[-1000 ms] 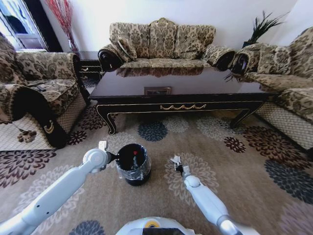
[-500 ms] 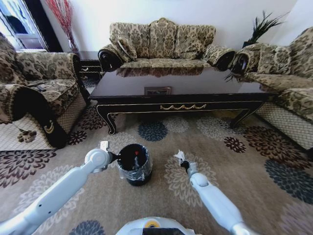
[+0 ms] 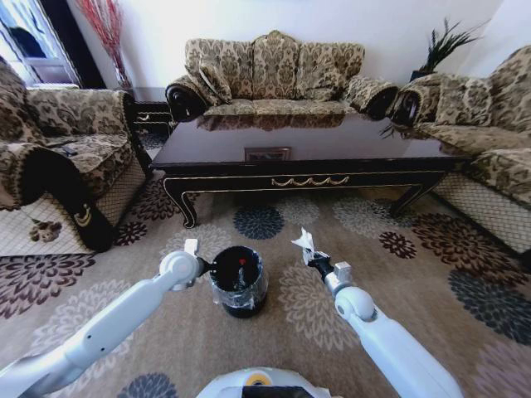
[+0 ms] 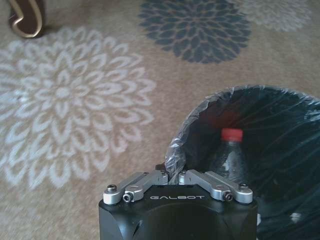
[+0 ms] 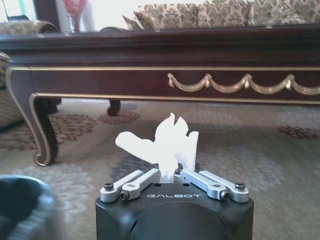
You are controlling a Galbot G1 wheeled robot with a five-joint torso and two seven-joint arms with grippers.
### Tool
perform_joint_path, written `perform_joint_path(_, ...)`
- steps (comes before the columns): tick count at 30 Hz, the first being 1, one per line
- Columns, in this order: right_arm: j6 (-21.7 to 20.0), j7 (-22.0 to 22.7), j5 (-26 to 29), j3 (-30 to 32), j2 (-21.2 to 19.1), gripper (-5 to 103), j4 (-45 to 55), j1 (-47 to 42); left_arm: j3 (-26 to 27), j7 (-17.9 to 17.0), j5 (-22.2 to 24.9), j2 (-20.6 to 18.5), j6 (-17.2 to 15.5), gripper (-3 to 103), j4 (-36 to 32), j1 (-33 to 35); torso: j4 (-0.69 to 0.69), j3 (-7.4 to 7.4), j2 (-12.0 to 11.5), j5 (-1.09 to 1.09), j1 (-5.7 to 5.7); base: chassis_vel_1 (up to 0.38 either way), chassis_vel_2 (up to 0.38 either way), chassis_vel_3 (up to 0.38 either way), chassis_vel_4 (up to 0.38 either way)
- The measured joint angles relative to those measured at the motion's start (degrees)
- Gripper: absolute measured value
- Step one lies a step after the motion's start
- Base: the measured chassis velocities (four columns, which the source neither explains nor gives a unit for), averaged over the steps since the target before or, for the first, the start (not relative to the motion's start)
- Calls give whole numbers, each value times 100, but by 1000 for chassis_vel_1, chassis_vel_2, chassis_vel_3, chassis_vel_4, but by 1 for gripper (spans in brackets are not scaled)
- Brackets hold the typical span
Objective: Move to the front of the table and pick up the trash from the floor, then place it into the trash bin.
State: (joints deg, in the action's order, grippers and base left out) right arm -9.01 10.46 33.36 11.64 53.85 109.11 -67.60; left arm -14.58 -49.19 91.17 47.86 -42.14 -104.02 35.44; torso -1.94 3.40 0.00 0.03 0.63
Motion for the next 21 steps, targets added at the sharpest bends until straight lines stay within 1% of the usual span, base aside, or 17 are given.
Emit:
perform_joint_path(1, -28, 53, -5, -37, -18, 0, 209, -133, -264, -65, -2, 141, 1, 4, 34, -183, 0, 0, 0, 3, 0, 0, 0, 0, 0)
perform_joint_path(4, -36, 80, -94, -57, -23, 0, 479, -401, -747, -169, 86, 451, 1, 4, 167, -600, -5, 2, 0, -5, 0, 0, 0, 0, 0)
perform_joint_path(5, -36, 80, -94, -57, -23, 0, 479, -401, -747, -169, 86, 451, 1, 4, 167, -600, -5, 2, 0, -5, 0, 0, 0, 0, 0)
perform_joint_path(6, -36, 81, -124, -61, -29, 0, 557, -481, -888, -179, 129, 549, 1, 4, 213, -750, -9, 3, 0, -5, 1, 0, 0, 0, 0)
perform_joint_path(8, -40, 68, -172, -70, -61, 0, 712, -616, -1071, -258, 193, 665, 0, 4, 264, -985, -8, 2, 0, -2, 0, 0, 0, 0, 0)
perform_joint_path(9, -42, 57, -193, -76, -79, 0, 769, -662, -1134, -287, 225, 703, 1, 4, 272, -1083, -6, 2, 0, -1, 1, 0, 0, 0, 0)
perform_joint_path(10, -42, 57, -193, -76, -79, 0, 769, -662, -1134, -287, 225, 703, 1, 4, 272, -1083, -6, 2, 0, -1, 1, 0, 0, 0, 0)
perform_joint_path(12, -47, 20, -264, -101, -113, 0, 864, -750, -1276, -335, 347, 776, 1, 4, 271, -1325, -5, 2, -1, -4, 0, 0, 0, 0, 0)
perform_joint_path(13, -47, 20, -264, -101, -113, 0, 864, -750, -1276, -335, 347, 776, 1, 4, 271, -1325, -5, 2, -1, -4, 0, 0, 0, 0, 0)
perform_joint_path(16, -59, -5, -349, -144, -110, 0, 902, -792, -1418, -388, 472, 828, 0, 4, 259, -1603, -5, 2, 0, -1, 0, 0, 0, 0, 0)
perform_joint_path(21, -99, -51, -468, -249, -68, 0, 996, -868, -1554, -403, 520, 937, 1, 4, 348, -1794, -3, 2, 0, -2, 1, 0, 0, 0, 0)
